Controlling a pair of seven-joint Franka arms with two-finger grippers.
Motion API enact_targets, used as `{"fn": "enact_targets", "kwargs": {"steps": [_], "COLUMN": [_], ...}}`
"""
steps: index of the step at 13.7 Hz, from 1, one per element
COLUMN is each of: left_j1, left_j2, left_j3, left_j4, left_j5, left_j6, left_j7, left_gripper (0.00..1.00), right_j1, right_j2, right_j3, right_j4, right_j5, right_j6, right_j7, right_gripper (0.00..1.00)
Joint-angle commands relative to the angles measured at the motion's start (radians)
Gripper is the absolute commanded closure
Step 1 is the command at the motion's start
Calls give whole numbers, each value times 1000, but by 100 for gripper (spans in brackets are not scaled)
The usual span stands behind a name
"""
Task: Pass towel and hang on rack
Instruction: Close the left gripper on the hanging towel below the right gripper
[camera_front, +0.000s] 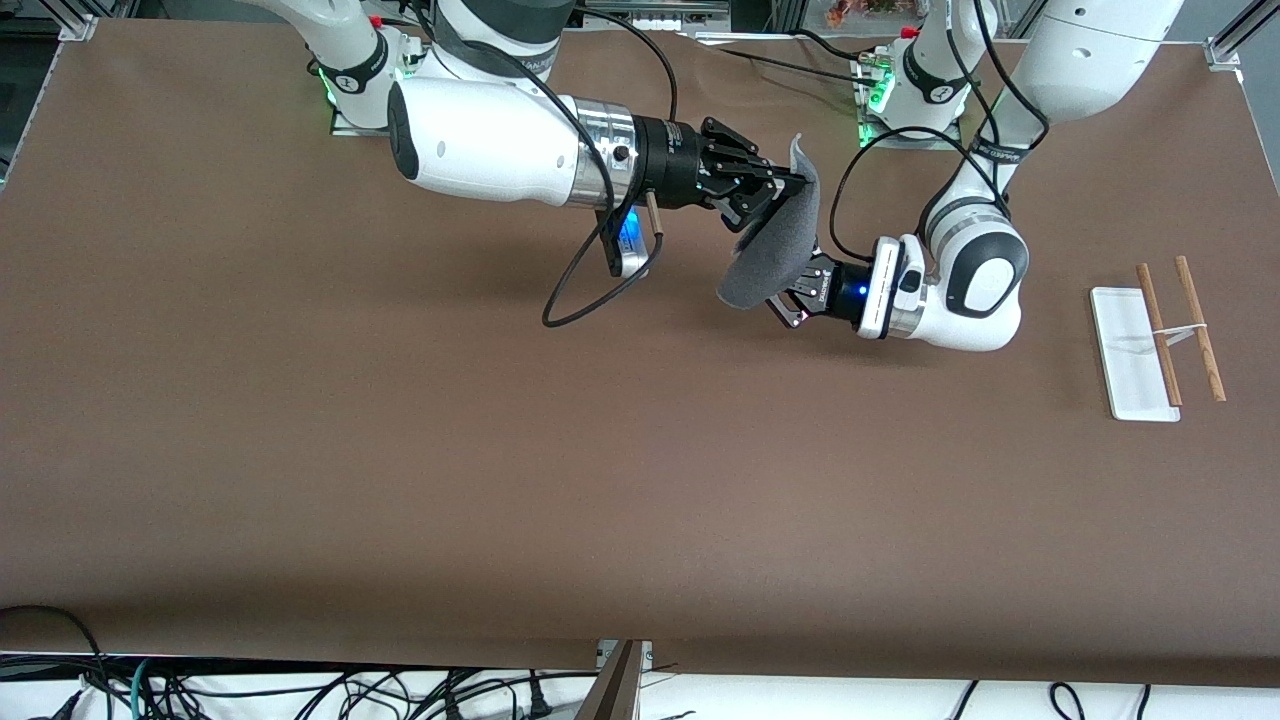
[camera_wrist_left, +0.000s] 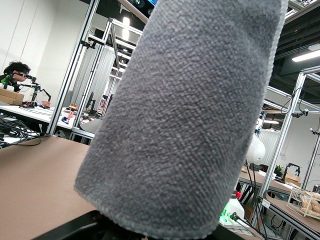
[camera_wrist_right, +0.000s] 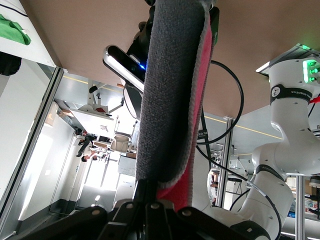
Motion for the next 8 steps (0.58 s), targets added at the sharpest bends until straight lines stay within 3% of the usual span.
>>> {"fn": "enact_targets", "kwargs": {"steps": [1, 4, 5, 6, 7, 8], "left_j1": [-2, 0, 1, 1, 3, 3], "left_j2": [-3, -6, -6, -7, -7, -7], "left_j3": [-2, -2, 0, 0, 0, 0], "left_j4": [0, 0, 0, 0, 0, 0], "left_j5": [-31, -26, -25, -20, -20, -17], "left_j6": [10, 10, 11, 11, 11, 11], "left_j7": [46, 46, 46, 44, 44, 44], "left_gripper": [100, 100, 100, 100, 100, 100], "right_j1": [3, 2, -6, -10, -20, -32], "right_j2": [16, 23, 24, 24, 24, 26], "right_j3": [4, 4, 3, 0, -2, -3], "right_j4": [32, 32, 32, 33, 32, 32], "right_j5": [16, 16, 16, 16, 15, 13], "right_j6": [2, 2, 2, 2, -1, -9], "right_j7": [11, 2, 0, -6, -8, -12], "right_gripper": [100, 98, 40, 12, 0, 0]}}
